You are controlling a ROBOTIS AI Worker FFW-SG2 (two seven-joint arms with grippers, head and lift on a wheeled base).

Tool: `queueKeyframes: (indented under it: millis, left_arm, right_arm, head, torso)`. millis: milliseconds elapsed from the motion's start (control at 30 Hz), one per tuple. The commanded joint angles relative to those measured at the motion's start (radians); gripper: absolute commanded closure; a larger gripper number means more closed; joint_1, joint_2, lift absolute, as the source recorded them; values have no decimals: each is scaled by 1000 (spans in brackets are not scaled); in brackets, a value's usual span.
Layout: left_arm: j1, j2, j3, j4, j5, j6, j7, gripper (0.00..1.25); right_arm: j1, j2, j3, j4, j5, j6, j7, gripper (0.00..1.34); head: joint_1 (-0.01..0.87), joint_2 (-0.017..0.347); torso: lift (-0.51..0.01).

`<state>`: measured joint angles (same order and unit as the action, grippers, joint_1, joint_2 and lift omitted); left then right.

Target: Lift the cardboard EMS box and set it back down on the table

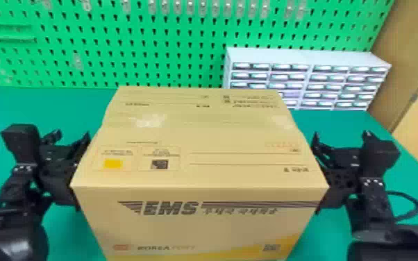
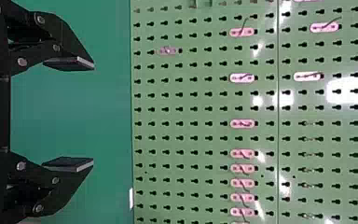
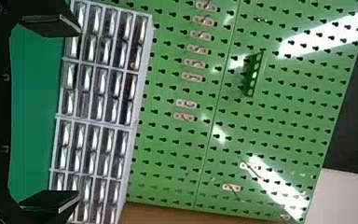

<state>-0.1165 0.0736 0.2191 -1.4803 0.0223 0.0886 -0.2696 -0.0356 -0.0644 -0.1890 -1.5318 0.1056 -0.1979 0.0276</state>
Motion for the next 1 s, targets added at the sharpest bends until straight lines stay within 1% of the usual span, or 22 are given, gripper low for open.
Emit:
queueKeyframes:
  millis: [0, 333, 567, 967]
  left_arm:
    - [-6, 0, -27, 0, 8, 8, 1, 516]
    - [-9, 0, -80, 2, 24, 14, -3, 516]
    - [-12, 0, -110, 2, 25, 22, -11, 516]
    - [-15, 0, -119, 8, 30, 23, -20, 516]
  right_arm:
    - [-10, 5, 11, 15, 0, -21, 0, 78]
    - [-41, 11, 56, 44, 2, -31, -8, 78]
    - [-63, 9, 95, 67, 3, -37, -14, 78]
    - [-70, 3, 131, 79, 5, -35, -15, 78]
  head:
    - [678, -14]
    - [678, -14]
    - [678, -14]
    - [678, -14]
  torso:
    - [-93]
    - [-93]
    - [-93]
    - [-93]
